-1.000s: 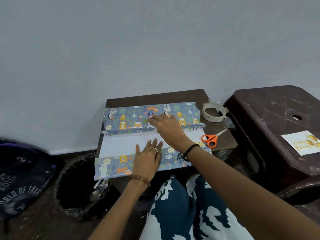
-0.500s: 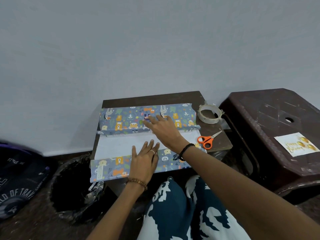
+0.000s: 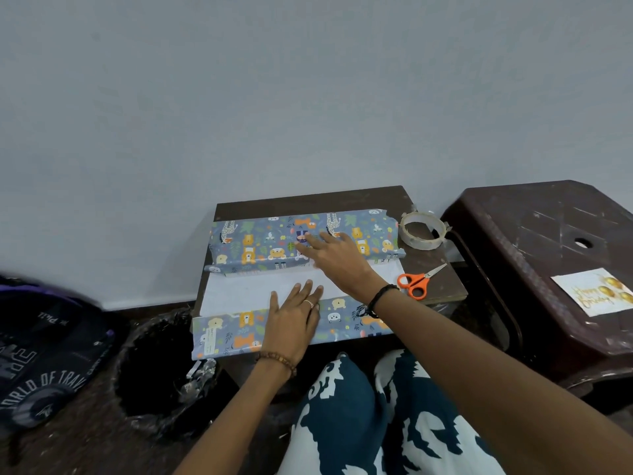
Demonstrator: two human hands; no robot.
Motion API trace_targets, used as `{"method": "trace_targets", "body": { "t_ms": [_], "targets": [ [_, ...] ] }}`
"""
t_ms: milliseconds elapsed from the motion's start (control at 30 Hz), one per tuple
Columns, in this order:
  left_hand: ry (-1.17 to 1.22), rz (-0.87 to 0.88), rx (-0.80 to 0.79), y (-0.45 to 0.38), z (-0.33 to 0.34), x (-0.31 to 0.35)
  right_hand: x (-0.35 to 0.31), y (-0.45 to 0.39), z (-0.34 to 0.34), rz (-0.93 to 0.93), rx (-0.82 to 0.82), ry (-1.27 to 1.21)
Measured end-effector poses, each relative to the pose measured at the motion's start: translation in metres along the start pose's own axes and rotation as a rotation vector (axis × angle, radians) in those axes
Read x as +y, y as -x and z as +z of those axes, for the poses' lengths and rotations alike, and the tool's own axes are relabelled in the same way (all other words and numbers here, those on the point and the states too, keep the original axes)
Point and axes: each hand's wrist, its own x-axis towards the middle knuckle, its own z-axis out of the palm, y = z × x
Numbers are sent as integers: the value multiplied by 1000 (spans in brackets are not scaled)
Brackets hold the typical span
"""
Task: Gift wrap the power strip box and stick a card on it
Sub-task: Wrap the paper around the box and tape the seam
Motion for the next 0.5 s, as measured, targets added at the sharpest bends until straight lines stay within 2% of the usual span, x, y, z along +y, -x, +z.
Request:
{"method": "trace_targets", "body": {
  "t_ms": [500],
  "targets": [
    [-5, -17, -21, 0, -2, 4, -8, 2, 4, 46, 27, -41]
  ]
}}
